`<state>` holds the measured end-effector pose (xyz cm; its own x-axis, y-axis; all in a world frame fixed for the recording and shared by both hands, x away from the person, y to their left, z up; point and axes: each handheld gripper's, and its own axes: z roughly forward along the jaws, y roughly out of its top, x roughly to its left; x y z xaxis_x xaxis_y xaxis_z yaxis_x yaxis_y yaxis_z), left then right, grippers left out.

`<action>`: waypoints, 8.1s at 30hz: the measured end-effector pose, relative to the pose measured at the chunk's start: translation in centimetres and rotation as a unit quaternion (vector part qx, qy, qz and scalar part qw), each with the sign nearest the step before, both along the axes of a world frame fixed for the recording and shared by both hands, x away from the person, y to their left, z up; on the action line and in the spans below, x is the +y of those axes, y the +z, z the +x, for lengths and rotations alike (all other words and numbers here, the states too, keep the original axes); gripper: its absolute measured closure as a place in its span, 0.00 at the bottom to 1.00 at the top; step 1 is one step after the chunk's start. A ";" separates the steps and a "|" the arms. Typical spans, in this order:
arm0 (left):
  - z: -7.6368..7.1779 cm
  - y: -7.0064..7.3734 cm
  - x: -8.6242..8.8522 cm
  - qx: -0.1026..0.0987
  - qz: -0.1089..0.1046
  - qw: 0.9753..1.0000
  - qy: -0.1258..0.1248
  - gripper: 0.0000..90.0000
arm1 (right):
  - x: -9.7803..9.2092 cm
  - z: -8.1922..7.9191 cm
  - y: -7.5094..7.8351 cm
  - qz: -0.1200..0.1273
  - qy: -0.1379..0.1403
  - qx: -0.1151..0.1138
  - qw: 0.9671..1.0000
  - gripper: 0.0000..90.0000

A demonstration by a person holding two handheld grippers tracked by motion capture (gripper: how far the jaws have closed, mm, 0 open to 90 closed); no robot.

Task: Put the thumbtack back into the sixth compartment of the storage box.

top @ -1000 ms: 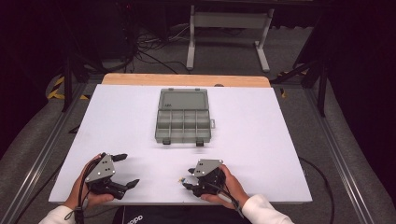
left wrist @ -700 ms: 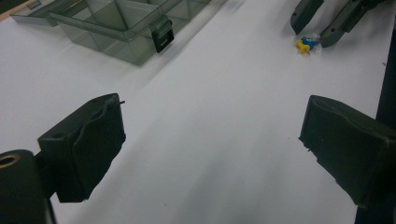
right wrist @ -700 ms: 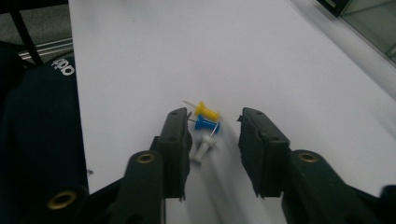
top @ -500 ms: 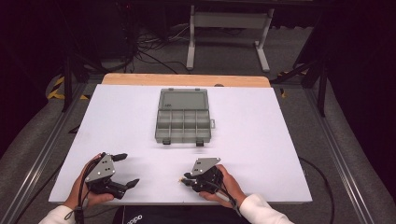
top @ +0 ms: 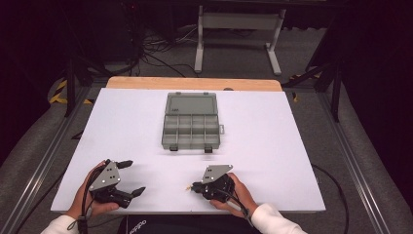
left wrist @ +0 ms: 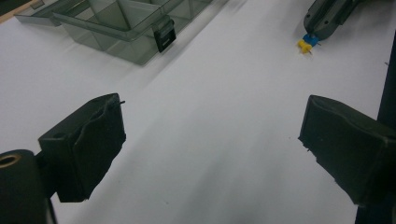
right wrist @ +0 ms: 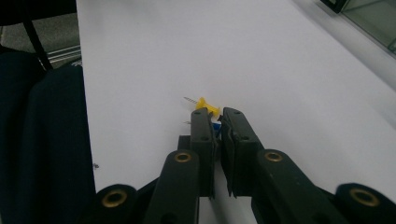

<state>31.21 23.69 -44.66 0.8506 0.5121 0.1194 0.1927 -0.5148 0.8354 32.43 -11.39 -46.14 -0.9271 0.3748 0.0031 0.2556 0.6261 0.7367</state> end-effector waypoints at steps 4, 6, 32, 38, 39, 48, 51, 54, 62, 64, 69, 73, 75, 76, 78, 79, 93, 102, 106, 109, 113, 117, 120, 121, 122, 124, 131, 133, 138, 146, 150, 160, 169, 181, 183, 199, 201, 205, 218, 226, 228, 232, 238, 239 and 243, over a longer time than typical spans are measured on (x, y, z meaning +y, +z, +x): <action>0.0 0.0 0.0 0.000 0.001 1.000 0.000 0.08 | 0.0 0.0 0.1 0.003 0.003 0.000 1.000 0.93; 0.1 0.0 0.1 0.000 0.000 1.000 0.001 0.08 | -0.2 0.1 0.2 0.007 0.000 0.001 1.000 0.93; -0.1 0.5 0.4 -0.013 -0.014 1.000 0.003 0.07 | -0.7 1.2 2.0 0.036 -0.019 -0.023 0.999 0.93; -0.1 0.6 0.4 -0.014 -0.018 1.000 0.003 0.07 | -0.9 2.0 2.7 0.047 -0.029 -0.030 0.998 0.93; -0.1 0.6 0.4 -0.014 -0.019 1.000 0.004 0.07 | -0.9 2.1 2.8 0.047 -0.029 -0.033 0.998 0.93; -0.1 0.7 0.5 -0.015 -0.023 1.000 0.007 0.07 | -0.8 3.2 3.8 0.056 -0.040 -0.049 0.996 0.93; -0.1 0.7 0.6 -0.016 -0.024 1.000 0.008 0.07 | -0.6 3.6 4.1 0.057 -0.043 -0.055 0.996 0.93; -0.1 0.7 0.6 -0.016 -0.025 1.000 0.008 0.07 | -0.4 3.9 4.3 0.060 -0.044 -0.058 0.996 0.93; -0.1 0.7 0.6 -0.015 -0.025 1.000 0.009 0.07 | 0.0 4.8 4.9 0.066 -0.047 -0.068 0.994 0.93; -0.1 0.7 0.6 -0.016 -0.026 0.999 0.010 0.07 | 0.1 5.1 5.1 0.070 -0.048 -0.070 0.994 0.93; -0.1 0.8 0.6 -0.018 -0.026 0.999 0.011 0.07 | 0.4 5.7 5.4 0.072 -0.052 -0.075 0.993 0.93; -0.1 0.8 0.6 -0.018 -0.027 0.999 0.011 0.07 | 0.6 6.3 5.6 0.072 -0.056 -0.077 0.993 0.93; -0.1 0.8 0.6 -0.017 -0.028 0.999 0.011 0.07 | 0.7 6.5 5.8 0.074 -0.059 -0.079 0.992 0.93; -0.1 0.8 0.6 -0.017 -0.028 0.999 0.012 0.07 | 0.8 6.6 5.8 0.076 -0.061 -0.080 0.992 0.93; -0.1 0.8 0.6 -0.017 -0.028 0.999 0.011 0.07 | 0.9 7.0 6.0 0.078 -0.063 -0.082 0.992 0.93; -0.1 0.8 0.7 -0.016 -0.027 0.999 0.011 0.07 | 1.0 7.1 6.1 0.078 -0.064 -0.083 0.991 0.93; -0.1 0.8 0.7 -0.018 -0.029 0.999 0.013 0.07 | 2.0 8.6 6.5 0.081 -0.072 -0.082 0.991 0.93; -0.1 0.8 0.7 -0.017 -0.030 0.999 0.012 0.07 | 2.4 9.6 6.5 0.083 -0.080 -0.079 0.990 0.93; -0.1 0.8 0.7 -0.017 -0.029 0.999 0.010 0.07 | 2.7 9.9 6.5 0.082 -0.081 -0.079 0.990 0.93; -0.1 0.9 0.7 -0.017 -0.028 0.999 0.009 0.07 | 2.8 10.3 6.4 0.081 -0.085 -0.076 0.990 0.93; -0.1 0.9 0.7 -0.017 -0.030 0.999 0.010 0.07 | 3.0 10.8 6.2 0.078 -0.090 -0.075 0.990 0.93; -0.1 0.8 0.7 -0.016 -0.030 0.999 0.010 0.07 | 3.2 11.2 6.0 0.076 -0.094 -0.072 0.990 0.93; -0.1 0.8 0.7 -0.016 -0.030 0.999 0.009 0.07 | 3.3 11.5 5.9 0.074 -0.098 -0.069 0.990 0.93; -0.1 0.8 0.7 -0.016 -0.030 0.999 0.009 0.07 | 3.4 11.6 5.9 0.075 -0.098 -0.069 0.990 0.93; -0.1 0.9 0.7 -0.015 -0.030 0.999 0.009 0.07 | 3.4 11.7 5.9 0.074 -0.100 -0.068 0.990 0.93; -0.1 0.9 0.7 -0.015 -0.030 0.999 0.009 0.07 | 3.5 11.8 5.7 0.072 -0.102 -0.067 0.990 0.93; -0.1 0.9 0.7 -0.014 -0.030 0.999 0.008 0.07 | 3.8 12.6 5.4 0.068 -0.112 -0.062 0.989 0.93; -0.1 0.9 0.7 -0.016 -0.031 0.999 0.009 0.07 | 3.9 12.8 5.3 0.066 -0.115 -0.061 0.989 0.93; -0.1 0.9 0.7 -0.015 -0.030 0.999 0.008 0.07 | 4.1 13.1 4.8 0.059 -0.121 -0.055 0.989 0.93; -0.1 0.8 0.6 -0.015 -0.030 0.999 0.009 0.07 | 4.2 13.5 4.1 0.047 -0.126 -0.045 0.990 0.93; -0.1 0.8 0.6 -0.015 -0.030 0.999 0.010 0.07 | 4.2 13.5 3.7 0.043 -0.127 -0.038 0.990 0.93; -0.1 0.8 0.6 -0.014 -0.029 0.999 0.010 0.07 | 4.1 13.4 3.1 0.029 -0.124 -0.028 0.991 0.93; -0.1 0.8 0.6 -0.014 -0.032 0.999 0.010 0.07 | 4.1 13.2 2.9 0.029 -0.124 -0.028 0.991 0.92; -0.1 0.8 0.6 -0.015 -0.030 0.999 0.009 0.06 | 3.6 12.2 3.9 0.042 -0.126 -0.058 0.989 0.76; -0.1 0.8 0.6 -0.014 -0.031 0.999 0.010 0.06 | 3.4 11.7 4.3 0.046 -0.123 -0.070 0.989 0.74; -0.2 0.8 0.6 -0.016 -0.027 0.999 0.009 0.06 | 1.8 8.6 6.6 0.070 -0.097 -0.108 0.987 0.48; -0.2 0.8 0.6 -0.016 -0.027 0.999 0.008 0.06 | 1.6 8.2 6.7 0.069 -0.093 -0.109 0.987 0.46; -0.2 0.9 0.6 -0.017 -0.026 0.999 0.007 0.06 | 1.3 7.6 6.9 0.071 -0.089 -0.105 0.988 0.42; -0.2 0.8 0.5 -0.013 -0.024 1.000 0.007 0.06 | -0.6 5.3 6.3 0.047 -0.085 -0.098 0.990 0.18; -0.2 0.8 0.4 -0.013 -0.022 1.000 0.007 0.06 | -1.6 3.9 5.6 0.043 -0.078 -0.090 0.992 0.17; -0.2 0.8 0.4 -0.013 -0.022 1.000 0.007 0.06 | -1.8 3.5 5.4 0.040 -0.073 -0.086 0.993 0.17; -0.2 0.8 0.4 -0.013 -0.022 1.000 0.008 0.06 | -1.9 2.6 4.8 0.037 -0.062 -0.071 0.995 0.18; -0.2 0.8 0.3 -0.015 -0.019 1.000 0.006 0.06 | -1.7 1.4 3.3 0.023 -0.033 -0.043 0.998 0.25; -0.2 0.8 0.3 -0.015 -0.019 1.000 0.006 0.07 | -1.6 1.3 3.0 0.019 -0.026 -0.037 0.999 0.26; -0.2 0.8 0.3 -0.015 -0.019 1.000 0.007 0.07 | -1.1 0.8 2.3 0.010 -0.010 -0.024 1.000 0.29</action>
<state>30.96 24.00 -43.84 0.8401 0.5279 0.1247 0.1741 -0.4801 0.8598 33.25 -12.47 -43.83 -0.9184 0.3942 -0.0340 0.2317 0.6056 0.7613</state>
